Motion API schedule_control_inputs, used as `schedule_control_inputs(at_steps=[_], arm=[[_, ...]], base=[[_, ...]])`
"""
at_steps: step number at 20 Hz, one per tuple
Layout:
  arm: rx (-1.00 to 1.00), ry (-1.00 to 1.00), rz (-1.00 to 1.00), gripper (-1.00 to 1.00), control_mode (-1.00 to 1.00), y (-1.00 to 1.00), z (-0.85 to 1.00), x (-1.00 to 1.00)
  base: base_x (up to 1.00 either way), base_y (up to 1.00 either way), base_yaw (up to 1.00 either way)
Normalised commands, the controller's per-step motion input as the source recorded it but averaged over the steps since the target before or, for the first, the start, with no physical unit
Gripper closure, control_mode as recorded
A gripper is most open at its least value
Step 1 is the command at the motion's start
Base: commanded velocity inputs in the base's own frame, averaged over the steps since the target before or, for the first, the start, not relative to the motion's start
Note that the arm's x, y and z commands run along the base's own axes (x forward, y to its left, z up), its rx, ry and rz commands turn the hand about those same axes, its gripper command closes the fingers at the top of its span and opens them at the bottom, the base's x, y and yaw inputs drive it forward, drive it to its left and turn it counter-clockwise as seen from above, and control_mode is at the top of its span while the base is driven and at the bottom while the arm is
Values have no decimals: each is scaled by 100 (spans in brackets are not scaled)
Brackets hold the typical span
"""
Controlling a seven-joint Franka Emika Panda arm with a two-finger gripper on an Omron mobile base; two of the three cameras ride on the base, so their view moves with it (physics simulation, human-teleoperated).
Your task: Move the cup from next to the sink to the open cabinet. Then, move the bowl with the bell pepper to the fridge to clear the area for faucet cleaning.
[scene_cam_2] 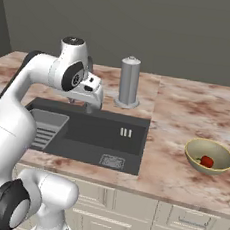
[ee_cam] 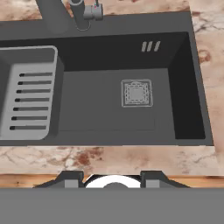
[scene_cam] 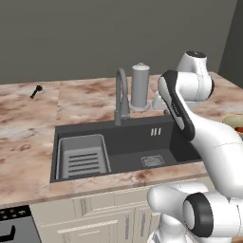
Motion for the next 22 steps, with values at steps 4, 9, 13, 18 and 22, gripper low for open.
schedule_control_inputs(at_steps=[4, 9, 13, 18, 22], arm=[[0, -1, 0, -100, -100, -4, -4, -19], [0, 0, 0, -100, -100, -2, -3, -21], [0, -4, -1, -100, 100, -46, -22, -74], [0, 0, 0, -100, 100, 0, 0, 0], [0, 0, 0, -100, 100, 0, 0, 0]], base=[[0, 0, 0], [0, 0, 0], [-21, -25, -1], [-29, -100, -14], [4, -100, -19]])
